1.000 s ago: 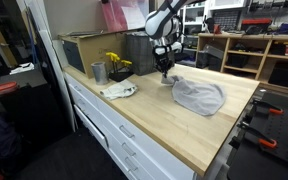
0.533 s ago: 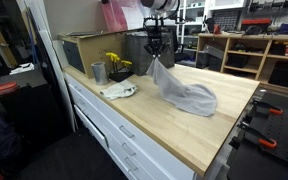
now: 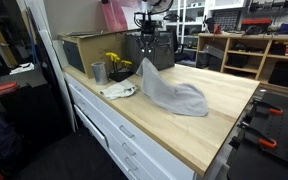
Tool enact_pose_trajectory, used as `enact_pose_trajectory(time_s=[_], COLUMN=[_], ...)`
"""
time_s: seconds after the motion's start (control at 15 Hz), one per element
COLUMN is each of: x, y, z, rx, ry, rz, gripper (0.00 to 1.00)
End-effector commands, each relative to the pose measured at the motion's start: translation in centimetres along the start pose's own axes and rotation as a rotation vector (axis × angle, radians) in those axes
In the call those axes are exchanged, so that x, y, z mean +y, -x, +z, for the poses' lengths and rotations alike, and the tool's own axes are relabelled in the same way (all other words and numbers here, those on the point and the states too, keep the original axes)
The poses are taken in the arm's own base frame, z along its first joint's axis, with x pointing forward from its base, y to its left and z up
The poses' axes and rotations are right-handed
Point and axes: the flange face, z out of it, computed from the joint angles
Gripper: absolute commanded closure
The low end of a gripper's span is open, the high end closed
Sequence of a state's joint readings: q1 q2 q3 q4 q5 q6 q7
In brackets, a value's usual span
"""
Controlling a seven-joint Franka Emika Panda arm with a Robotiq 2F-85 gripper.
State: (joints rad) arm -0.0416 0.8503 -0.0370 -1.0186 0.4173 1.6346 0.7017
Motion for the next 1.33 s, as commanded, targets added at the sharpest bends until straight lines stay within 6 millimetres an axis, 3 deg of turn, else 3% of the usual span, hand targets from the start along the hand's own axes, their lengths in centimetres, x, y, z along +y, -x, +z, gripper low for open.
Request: enact_pose_trajectory(time_s=[0.0,0.2,0.47,0.67,0.87,1.07,1.27], x=[0.8,4.3,12.1,18.2,23.5,27.2,29.7], y=[-1.8,-3.8,-7.8,-10.3,-11.4,-10.9,-10.2], z=[-2.4,-4.1,-4.1,-2.6,0.2,4.6,8.8], rx=[0.067,0.072,0.115,0.143,0.134,0.093,0.054], ry=[-0.038,-0.107,-0.116,-0.086,-0.059,-0.007,0.04], rz=[0.078,0.118,0.158,0.139,0.131,0.073,0.024], gripper=[0.51,0.27,0.0,0.0,0.0,0.0,0.0])
